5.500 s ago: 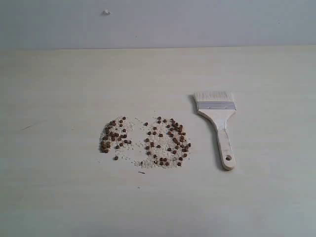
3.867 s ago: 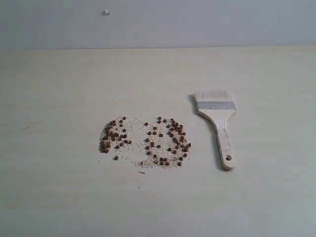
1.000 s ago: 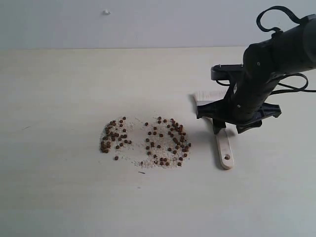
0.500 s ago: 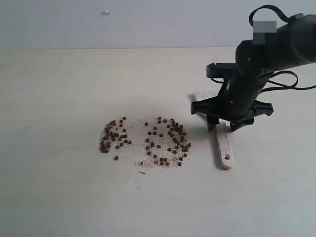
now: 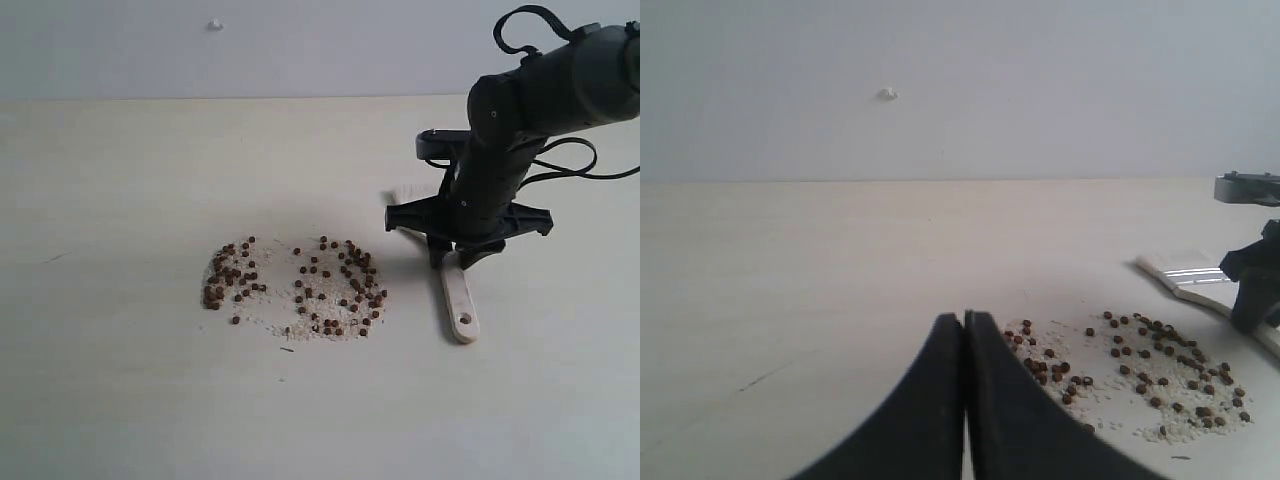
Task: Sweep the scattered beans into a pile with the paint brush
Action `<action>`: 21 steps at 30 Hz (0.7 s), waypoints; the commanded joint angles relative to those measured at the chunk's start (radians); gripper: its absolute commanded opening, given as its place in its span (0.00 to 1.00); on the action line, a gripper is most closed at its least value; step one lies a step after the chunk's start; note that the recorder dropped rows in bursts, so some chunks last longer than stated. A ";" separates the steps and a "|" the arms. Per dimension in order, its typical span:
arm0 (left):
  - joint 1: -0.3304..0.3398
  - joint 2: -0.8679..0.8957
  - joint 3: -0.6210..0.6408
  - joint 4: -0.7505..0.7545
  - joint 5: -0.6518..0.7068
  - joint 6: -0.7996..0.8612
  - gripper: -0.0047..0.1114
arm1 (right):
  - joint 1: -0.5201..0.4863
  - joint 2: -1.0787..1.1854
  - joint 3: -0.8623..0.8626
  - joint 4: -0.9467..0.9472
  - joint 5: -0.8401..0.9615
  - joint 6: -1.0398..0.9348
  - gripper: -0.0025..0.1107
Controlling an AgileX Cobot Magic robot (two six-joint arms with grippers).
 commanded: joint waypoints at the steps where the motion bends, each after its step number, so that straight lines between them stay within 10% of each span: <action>1: 0.002 -0.003 0.001 -0.004 -0.002 -0.007 0.04 | 0.003 0.020 -0.002 -0.019 0.058 0.009 0.16; 4: 0.002 -0.003 0.001 -0.004 -0.002 -0.007 0.04 | 0.003 0.018 -0.002 -0.073 0.075 0.007 0.02; 21: 0.002 -0.003 0.001 -0.004 -0.002 -0.007 0.04 | 0.003 -0.183 -0.002 -0.304 0.062 0.042 0.02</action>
